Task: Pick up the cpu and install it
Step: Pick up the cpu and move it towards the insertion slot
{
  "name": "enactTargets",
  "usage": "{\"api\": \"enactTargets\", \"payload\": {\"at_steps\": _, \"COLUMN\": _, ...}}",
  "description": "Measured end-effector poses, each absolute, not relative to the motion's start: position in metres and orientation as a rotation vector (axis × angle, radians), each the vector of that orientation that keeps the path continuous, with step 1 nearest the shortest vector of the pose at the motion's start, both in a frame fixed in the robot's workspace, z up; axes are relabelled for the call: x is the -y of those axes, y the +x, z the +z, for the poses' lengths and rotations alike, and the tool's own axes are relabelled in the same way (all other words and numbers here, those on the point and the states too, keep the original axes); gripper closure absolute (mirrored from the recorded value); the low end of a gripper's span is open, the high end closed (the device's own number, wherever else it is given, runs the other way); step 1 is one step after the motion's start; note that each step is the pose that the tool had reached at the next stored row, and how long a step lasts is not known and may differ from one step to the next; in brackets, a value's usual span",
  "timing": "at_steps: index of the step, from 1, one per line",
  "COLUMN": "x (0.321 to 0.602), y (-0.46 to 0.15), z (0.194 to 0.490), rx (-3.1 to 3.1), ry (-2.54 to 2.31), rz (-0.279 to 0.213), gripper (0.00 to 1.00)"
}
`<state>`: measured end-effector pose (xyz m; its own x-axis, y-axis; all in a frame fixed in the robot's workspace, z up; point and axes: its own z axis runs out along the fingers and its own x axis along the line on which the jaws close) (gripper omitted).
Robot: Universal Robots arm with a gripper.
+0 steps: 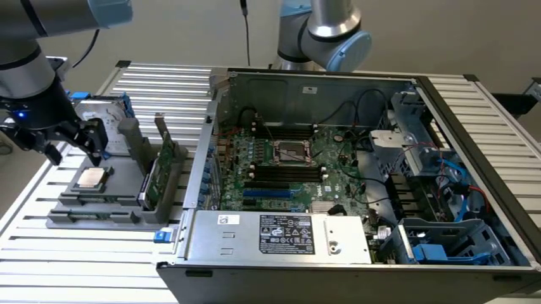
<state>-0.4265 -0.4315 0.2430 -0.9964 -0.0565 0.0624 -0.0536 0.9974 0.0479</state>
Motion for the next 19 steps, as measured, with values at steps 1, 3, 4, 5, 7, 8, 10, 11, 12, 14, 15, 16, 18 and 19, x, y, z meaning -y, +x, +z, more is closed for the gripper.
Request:
{"api": "enactTargets", "payload": {"at_steps": 1, "x": 0.431, "y": -0.426, "z": 0.241, "rx": 3.076, "ry": 0.069, "rz": -0.072, "gripper": 0.27}}
{"api": "enactTargets", "payload": {"at_steps": 3, "x": 0.431, "y": -0.426, "z": 0.238, "rx": 3.077, "ry": 0.041, "rz": -0.073, "gripper": 0.27}}
{"api": "enactTargets", "payload": {"at_steps": 4, "x": 0.431, "y": -0.426, "z": 0.236, "rx": 3.078, "ry": 0.027, "rz": -0.073, "gripper": 0.27}}
{"api": "enactTargets", "payload": {"at_steps": 5, "x": 0.431, "y": -0.426, "z": 0.234, "rx": 3.078, "ry": 0.014, "rz": -0.073, "gripper": 0.27}}
{"api": "enactTargets", "payload": {"at_steps": 7, "x": 0.431, "y": -0.426, "z": 0.23, "rx": 3.078, "ry": -0.002, "rz": -0.074, "gripper": 0.27}}
{"api": "enactTargets", "payload": {"at_steps": 8, "x": 0.431, "y": -0.426, "z": 0.229, "rx": 3.078, "ry": -0.006, "rz": -0.074, "gripper": 0.27}}
{"api": "enactTargets", "payload": {"at_steps": 10, "x": 0.431, "y": -0.426, "z": 0.225, "rx": 3.078, "ry": -0.007, "rz": -0.074, "gripper": 0.27}}
{"api": "enactTargets", "payload": {"at_steps": 11, "x": 0.431, "y": -0.426, "z": 0.223, "rx": 3.078, "ry": -0.007, "rz": -0.074, "gripper": 0.27}}
{"api": "enactTargets", "payload": {"at_steps": 12, "x": 0.431, "y": -0.426, "z": 0.221, "rx": 3.078, "ry": -0.007, "rz": -0.074, "gripper": 0.27}}
{"api": "enactTargets", "payload": {"at_steps": 14, "x": 0.431, "y": -0.426, "z": 0.218, "rx": 3.078, "ry": -0.007, "rz": -0.074, "gripper": 0.27}}
{"api": "enactTargets", "payload": {"at_steps": 15, "x": 0.431, "y": -0.426, "z": 0.216, "rx": 3.078, "ry": -0.007, "rz": -0.074, "gripper": 0.27}}
{"api": "enactTargets", "payload": {"at_steps": 16, "x": 0.431, "y": -0.426, "z": 0.214, "rx": 3.078, "ry": -0.007, "rz": -0.074, "gripper": 0.27}}
{"api": "enactTargets", "payload": {"at_steps": 18, "x": 0.431, "y": -0.427, "z": 0.21, "rx": 3.078, "ry": -0.007, "rz": -0.074, "gripper": 0.27}}
{"api": "enactTargets", "payload": {"at_steps": 19, "x": 0.43, "y": -0.427, "z": 0.208, "rx": 3.078, "ry": -0.007, "rz": -0.074, "gripper": 0.27}}
